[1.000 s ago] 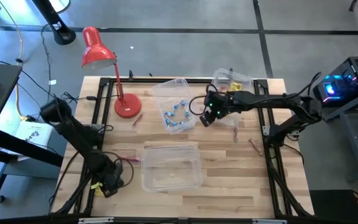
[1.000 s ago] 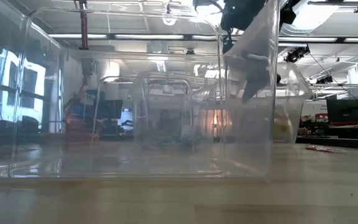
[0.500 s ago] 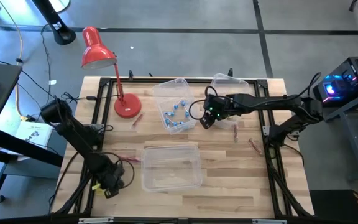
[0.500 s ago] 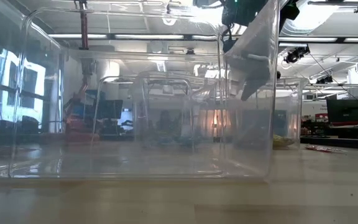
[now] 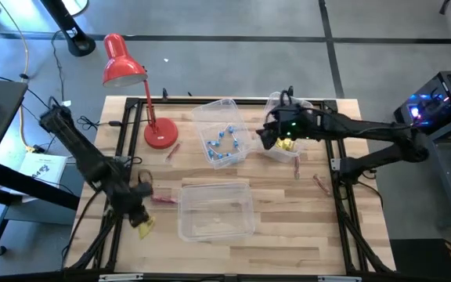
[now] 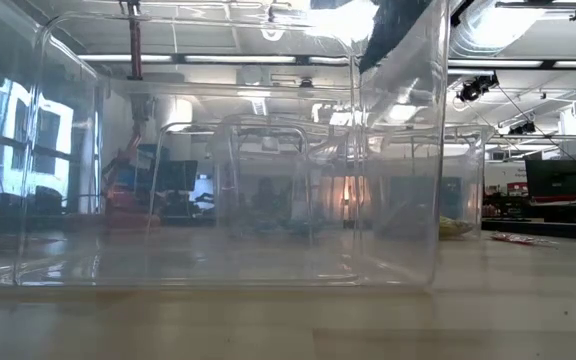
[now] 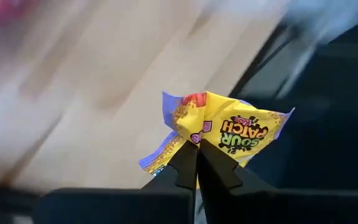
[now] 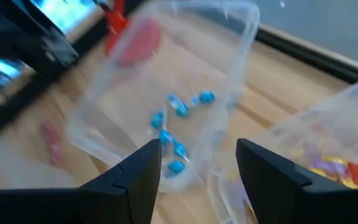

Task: Sort candy
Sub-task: Put the yellow candy into the top right transparent bin

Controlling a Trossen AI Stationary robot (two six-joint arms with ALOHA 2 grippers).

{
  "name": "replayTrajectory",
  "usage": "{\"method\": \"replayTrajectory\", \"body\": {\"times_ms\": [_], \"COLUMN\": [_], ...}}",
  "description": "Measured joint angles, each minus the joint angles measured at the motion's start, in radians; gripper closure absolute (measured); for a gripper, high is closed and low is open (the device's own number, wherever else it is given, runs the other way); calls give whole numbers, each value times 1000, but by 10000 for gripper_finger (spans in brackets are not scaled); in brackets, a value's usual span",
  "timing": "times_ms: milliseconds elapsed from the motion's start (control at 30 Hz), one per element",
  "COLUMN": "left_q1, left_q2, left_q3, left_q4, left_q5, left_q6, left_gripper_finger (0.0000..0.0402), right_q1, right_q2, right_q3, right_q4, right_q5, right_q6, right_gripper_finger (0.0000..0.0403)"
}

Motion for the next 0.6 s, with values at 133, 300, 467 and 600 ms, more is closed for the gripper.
{"method": "replayTrajectory", "body": {"times_ms": [133, 300, 467, 600], "left_q1": [83, 266, 487, 632], "left_q2": [-98, -106, -41, 30], "left_q3": [90, 168, 178, 178], "left_q4": [-9, 34, 195, 370], "left_q5": [-223, -454, -570, -648], "left_q6": [80, 315, 535, 650], "left_gripper_finger": [401, 401, 401, 401], "right_q1": [11, 76, 159, 212], "right_q2": [-49, -47, 3, 55], "right_q3": [0, 0, 1, 1], "right_q4": [86, 353, 606, 681], "right_q5": [-58, -140, -140, -139], "right_q6": [40, 78, 72, 72], "right_gripper_finger": [201, 201, 201, 201]}}
